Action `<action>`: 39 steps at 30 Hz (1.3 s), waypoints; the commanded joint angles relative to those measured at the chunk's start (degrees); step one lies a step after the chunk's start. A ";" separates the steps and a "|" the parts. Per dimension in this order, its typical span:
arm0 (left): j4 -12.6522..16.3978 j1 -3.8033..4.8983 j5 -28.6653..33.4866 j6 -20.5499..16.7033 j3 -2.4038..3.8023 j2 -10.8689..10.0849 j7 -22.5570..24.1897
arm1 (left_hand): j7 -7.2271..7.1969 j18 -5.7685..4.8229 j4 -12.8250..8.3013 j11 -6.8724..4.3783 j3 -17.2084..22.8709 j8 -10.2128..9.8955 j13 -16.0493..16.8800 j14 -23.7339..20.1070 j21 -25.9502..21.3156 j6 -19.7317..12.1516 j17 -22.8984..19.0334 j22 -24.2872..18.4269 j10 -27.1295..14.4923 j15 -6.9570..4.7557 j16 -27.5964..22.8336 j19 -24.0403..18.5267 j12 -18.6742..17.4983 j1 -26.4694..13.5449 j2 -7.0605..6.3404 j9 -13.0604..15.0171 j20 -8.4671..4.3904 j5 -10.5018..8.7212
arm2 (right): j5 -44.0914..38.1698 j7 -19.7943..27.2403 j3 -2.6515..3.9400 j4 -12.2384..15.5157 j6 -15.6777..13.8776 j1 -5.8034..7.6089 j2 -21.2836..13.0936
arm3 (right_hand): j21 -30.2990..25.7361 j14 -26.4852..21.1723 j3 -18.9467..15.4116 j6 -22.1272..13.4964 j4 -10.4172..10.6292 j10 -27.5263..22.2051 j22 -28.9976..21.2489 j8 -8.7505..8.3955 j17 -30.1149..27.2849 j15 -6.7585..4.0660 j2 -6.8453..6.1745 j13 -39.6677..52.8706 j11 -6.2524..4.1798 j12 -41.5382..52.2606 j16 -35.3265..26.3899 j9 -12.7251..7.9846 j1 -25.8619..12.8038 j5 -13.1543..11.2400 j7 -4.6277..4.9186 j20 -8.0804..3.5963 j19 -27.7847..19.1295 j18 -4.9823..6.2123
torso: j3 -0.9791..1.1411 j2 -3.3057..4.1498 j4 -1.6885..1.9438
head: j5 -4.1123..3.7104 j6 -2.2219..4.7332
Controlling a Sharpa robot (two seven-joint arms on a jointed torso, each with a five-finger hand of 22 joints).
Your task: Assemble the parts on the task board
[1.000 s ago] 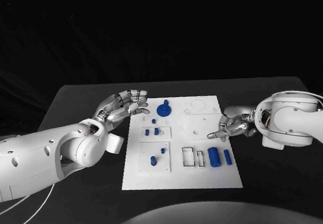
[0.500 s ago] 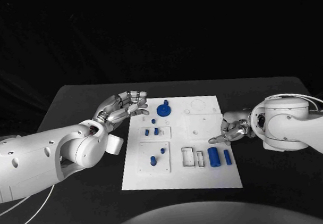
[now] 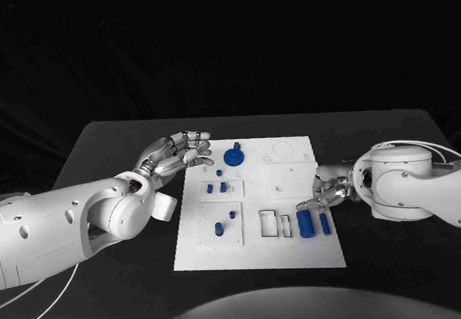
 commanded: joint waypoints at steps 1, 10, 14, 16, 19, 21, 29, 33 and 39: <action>-0.06 -0.08 0.15 1.55 0.03 0.23 -0.14 | 1.79 0.77 0.17 0.44 0.02 0.20 -0.10 0.17 -0.02 0.14 -0.07 -0.07 -0.13 0.14 0.32 0.23 0.14 0.05 0.40 -0.10 0.00 0.42 | -0.88 -1.47 0.01 0.08 0.08 -0.29 0.22 | 0.14 5.98 0.39 0.60 0.06 6.01 10.99 -3.11 15.07 0.11 0.23 15.07 0.55 0.21 0.19 -1.61 0.81 0.13 0.64 0.18 1.61 -0.83 | 0.01 -0.01 0.03 | 0.17 0.00; 0.00 -0.16 0.15 1.75 0.03 0.18 -0.32 | 1.82 0.67 -0.01 0.70 0.11 0.15 -0.23 0.16 -0.05 0.15 -0.14 -0.07 -0.11 0.32 0.34 0.18 0.10 0.33 0.45 -0.24 0.05 0.61 | -0.86 -2.68 0.01 -0.12 1.20 -0.62 1.09 | 1.34 5.98 0.15 2.86 0.12 6.01 11.17 -9.04 15.07 0.65 0.18 15.07 1.10 0.21 0.19 -4.91 0.52 -0.76 1.27 0.66 1.64 -0.95 | -0.01 -0.01 -0.02 | 0.26 0.00; -0.03 -0.18 0.15 1.81 0.03 0.20 -0.36 | 1.82 0.67 -0.01 0.70 0.11 0.15 -0.23 0.16 -0.05 0.15 -0.14 -0.07 -0.11 0.32 0.34 0.18 0.10 0.33 0.45 -0.24 0.05 0.61 | -0.84 -2.93 0.01 -0.16 1.98 -0.64 1.37 | 1.74 5.98 0.12 3.10 0.10 6.01 11.27 -9.54 15.07 0.67 0.16 15.07 1.12 0.21 0.19 -5.12 0.49 -1.15 1.30 0.68 1.74 -1.01 | -0.01 -0.01 0.02 | 0.22 0.00; -0.07 -0.19 0.15 1.84 0.03 0.25 -0.39 | 1.82 0.67 -0.01 0.70 0.11 0.15 -0.23 0.16 -0.05 0.15 -0.14 -0.07 -0.11 0.32 0.34 0.18 0.10 0.33 0.45 -0.24 0.05 0.61 | -0.84 -2.97 0.01 -0.18 2.05 -0.65 1.49 | 1.66 5.98 0.12 3.14 0.09 6.01 11.24 -9.68 15.07 0.68 0.17 15.07 1.13 0.21 0.19 -5.18 0.50 -1.25 1.31 0.69 1.71 -0.99 | -0.01 0.00 0.02 | 0.28 0.00; -0.14 -0.20 0.15 1.95 0.03 0.32 -0.46 | 1.82 0.67 -0.01 0.70 0.11 0.15 -0.23 0.16 -0.05 0.15 -0.14 -0.07 -0.11 0.32 0.34 0.18 0.10 0.33 0.45 -0.24 0.05 0.61 | -0.82 -2.97 0.01 -0.21 1.93 -0.66 1.68 | 0.32 5.73 0.11 3.18 0.06 6.01 10.86 -10.28 14.05 0.73 0.14 15.07 1.20 0.21 -0.51 -5.42 0.56 -1.42 1.40 0.74 1.26 -0.71 | -0.01 -0.03 0.03 | 0.27 0.00; -0.17 -0.21 0.15 2.03 0.03 0.36 -0.51 | 1.82 0.63 -0.06 0.77 0.14 0.13 -0.27 0.16 -0.06 0.16 -0.16 -0.07 -0.10 0.38 0.34 0.17 0.09 0.42 0.46 -0.29 0.06 0.70 | -0.81 -2.99 0.01 -0.27 2.01 -0.68 1.84 | 0.09 5.69 0.12 3.19 0.04 6.01 10.79 -10.53 13.89 0.76 0.13 15.07 1.24 0.21 -0.62 -5.51 0.62 -1.42 1.44 0.76 1.17 -0.66 | 0.00 -0.03 0.03 | 0.26 0.00; -0.06 -0.24 0.15 2.14 0.03 0.06 -0.80 | 1.85 0.60 -0.10 0.81 0.18 0.12 -0.32 0.16 -0.06 0.18 -0.18 -0.07 -0.09 0.42 0.35 0.16 0.08 0.50 0.49 -0.34 0.06 0.80 | -0.83 -3.31 0.01 -0.78 3.54 -0.79 2.41 | 0.51 5.76 0.26 2.86 -0.12 6.01 10.87 -12.40 14.18 0.97 -0.06 15.07 1.52 0.21 -0.43 -6.20 1.55 -1.07 1.81 0.94 1.20 -0.73 | 0.02 -0.02 0.02 | 0.31 0.00; -0.12 -0.24 0.15 2.18 0.03 -0.03 -0.96 | 1.95 0.55 -0.15 0.81 0.21 0.13 -0.36 0.18 -0.07 0.26 -0.20 -0.08 -0.06 0.47 0.37 0.15 0.07 0.58 0.52 -0.38 0.07 0.91 | -0.96 -3.37 0.01 -0.90 3.97 -0.84 2.79 | 0.44 5.73 0.19 2.02 -0.17 6.01 10.83 -13.96 14.03 1.25 -0.66 15.07 1.90 0.21 -0.54 -6.72 2.24 -1.11 2.27 1.16 1.12 -0.71 | 0.02 -0.01 0.02 | 0.29 0.00; -0.20 -0.24 0.15 2.47 0.03 0.12 -1.12 | 2.08 0.50 -0.22 0.77 0.25 0.14 -0.43 0.24 -0.08 0.34 -0.22 -0.07 -0.03 0.52 0.41 0.13 0.06 0.71 0.53 -0.44 0.08 1.04 | -1.22 -3.42 0.01 -1.12 4.92 -0.86 3.35 | 0.19 5.65 0.07 1.43 -0.05 6.01 10.74 -15.22 13.72 1.54 -1.56 15.07 2.25 0.21 -0.76 -7.09 2.57 -1.18 2.67 1.41 0.99 -0.66 | -0.02 0.00 0.02 | 0.26 0.00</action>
